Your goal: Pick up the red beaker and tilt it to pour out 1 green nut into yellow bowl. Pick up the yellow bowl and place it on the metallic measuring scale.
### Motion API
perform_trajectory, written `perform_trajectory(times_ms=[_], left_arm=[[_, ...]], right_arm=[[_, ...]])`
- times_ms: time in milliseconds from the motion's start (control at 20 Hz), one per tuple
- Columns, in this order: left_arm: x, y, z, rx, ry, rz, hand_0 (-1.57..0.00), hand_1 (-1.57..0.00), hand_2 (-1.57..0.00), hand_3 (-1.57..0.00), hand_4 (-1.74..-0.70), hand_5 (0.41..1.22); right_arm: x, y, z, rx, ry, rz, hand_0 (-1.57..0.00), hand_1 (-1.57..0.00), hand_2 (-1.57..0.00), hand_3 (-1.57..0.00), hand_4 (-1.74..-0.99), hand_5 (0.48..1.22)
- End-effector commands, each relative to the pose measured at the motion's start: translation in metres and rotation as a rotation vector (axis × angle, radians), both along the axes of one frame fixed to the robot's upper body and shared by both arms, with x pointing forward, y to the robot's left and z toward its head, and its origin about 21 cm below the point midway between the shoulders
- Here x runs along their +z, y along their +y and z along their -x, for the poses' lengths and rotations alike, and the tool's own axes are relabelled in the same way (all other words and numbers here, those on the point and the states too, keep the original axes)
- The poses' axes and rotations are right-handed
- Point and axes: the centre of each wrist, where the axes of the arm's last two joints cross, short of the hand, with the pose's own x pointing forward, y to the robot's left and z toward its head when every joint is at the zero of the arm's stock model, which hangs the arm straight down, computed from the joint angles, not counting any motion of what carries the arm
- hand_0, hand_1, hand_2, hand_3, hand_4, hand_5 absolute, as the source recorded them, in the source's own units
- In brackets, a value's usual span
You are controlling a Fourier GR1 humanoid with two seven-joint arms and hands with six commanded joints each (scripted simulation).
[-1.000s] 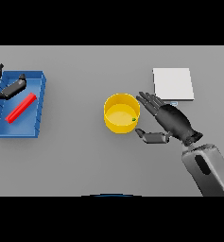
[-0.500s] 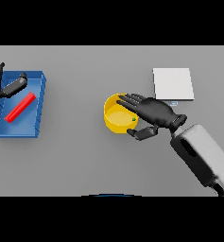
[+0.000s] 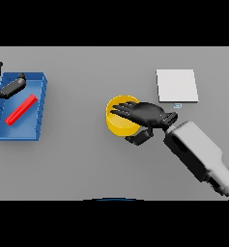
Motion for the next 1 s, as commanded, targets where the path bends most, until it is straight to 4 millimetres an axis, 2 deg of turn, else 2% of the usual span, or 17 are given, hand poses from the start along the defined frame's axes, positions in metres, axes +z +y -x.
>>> perform_trajectory(times_ms=[0, 150, 350, 500, 550, 600, 650, 700, 750, 800, 850, 950], left_arm=[[-0.001, 0.001, 0.003, -0.001, 0.002, 0.007, 0.00, 0.00, 0.00, 0.00, -0.80, 0.735], [-0.002, 0.003, 0.004, -0.005, -0.004, -0.005, 0.00, 0.00, 0.00, 0.00, -0.80, 0.738], [0.000, 0.004, 0.002, -0.005, -0.005, -0.005, 0.00, 0.00, 0.00, 0.00, -0.79, 0.731], [0.001, 0.002, 0.003, -0.014, -0.007, 0.000, 0.00, 0.00, 0.00, 0.00, -0.79, 0.725], [0.002, 0.002, 0.000, -0.008, -0.006, 0.003, 0.00, 0.00, 0.00, 0.00, -0.79, 0.723], [0.000, 0.004, 0.001, -0.004, -0.005, 0.006, 0.00, 0.00, 0.00, 0.00, -0.79, 0.722], [0.001, 0.006, -0.001, 0.004, -0.007, 0.000, 0.00, 0.00, 0.00, 0.00, -0.79, 0.723], [0.001, 0.005, 0.000, -0.005, -0.010, 0.003, 0.00, 0.00, 0.00, 0.00, -0.80, 0.725], [0.004, 0.004, 0.002, -0.006, -0.015, 0.000, 0.00, 0.00, 0.00, 0.00, -0.80, 0.726], [0.002, 0.005, 0.003, 0.000, -0.011, 0.006, 0.00, 0.00, 0.00, 0.00, -0.80, 0.727], [0.006, 0.006, 0.003, 0.000, -0.014, -0.003, 0.00, 0.00, 0.00, 0.00, -0.80, 0.728], [0.004, 0.008, 0.003, -0.003, -0.011, -0.004, 0.00, 0.00, 0.00, 0.00, -0.80, 0.727]], right_arm=[[-0.005, 0.004, 0.000, -0.003, 0.008, 0.021, 0.00, 0.00, 0.00, 0.00, -1.288, 0.671], [-0.009, 0.002, -0.003, 0.005, 0.023, 0.075, 0.00, 0.00, 0.00, 0.00, -1.303, 0.674], [-0.006, 0.010, -0.006, 0.027, 0.028, 0.124, 0.00, 0.00, 0.00, 0.00, -1.304, 0.713], [-0.007, 0.012, -0.005, 0.016, 0.026, 0.152, -0.02, -0.04, -0.07, -0.09, -1.339, 0.784], [-0.010, 0.013, -0.004, 0.013, 0.019, 0.164, -0.09, -0.11, -0.13, -0.16, -1.362, 0.820], [-0.011, 0.017, -0.005, 0.015, 0.013, 0.171, -0.26, -0.24, -0.23, -0.25, -1.387, 0.900], [-0.011, 0.014, -0.004, 0.029, 0.021, 0.173, -0.51, -0.44, -0.39, -0.36, -1.425, 0.964], [-0.009, 0.015, -0.003, 0.029, 0.029, 0.185, -0.72, -0.66, -0.62, -0.47, -1.488, 1.016], [-0.008, 0.015, -0.005, 0.037, 0.048, 0.193, -0.89, -0.85, -0.81, -0.59, -1.534, 1.057], [-0.007, 0.015, -0.005, 0.042, 0.061, 0.196, -1.03, -0.99, -0.97, -0.69, -1.571, 1.090], [-0.006, 0.015, -0.007, 0.043, 0.077, 0.204, -1.14, -1.11, -1.09, -0.87, -1.604, 1.116], [-0.003, 0.011, -0.009, 0.058, 0.100, 0.199, -1.29, -1.27, -1.26, -1.02, -1.649, 1.154]])
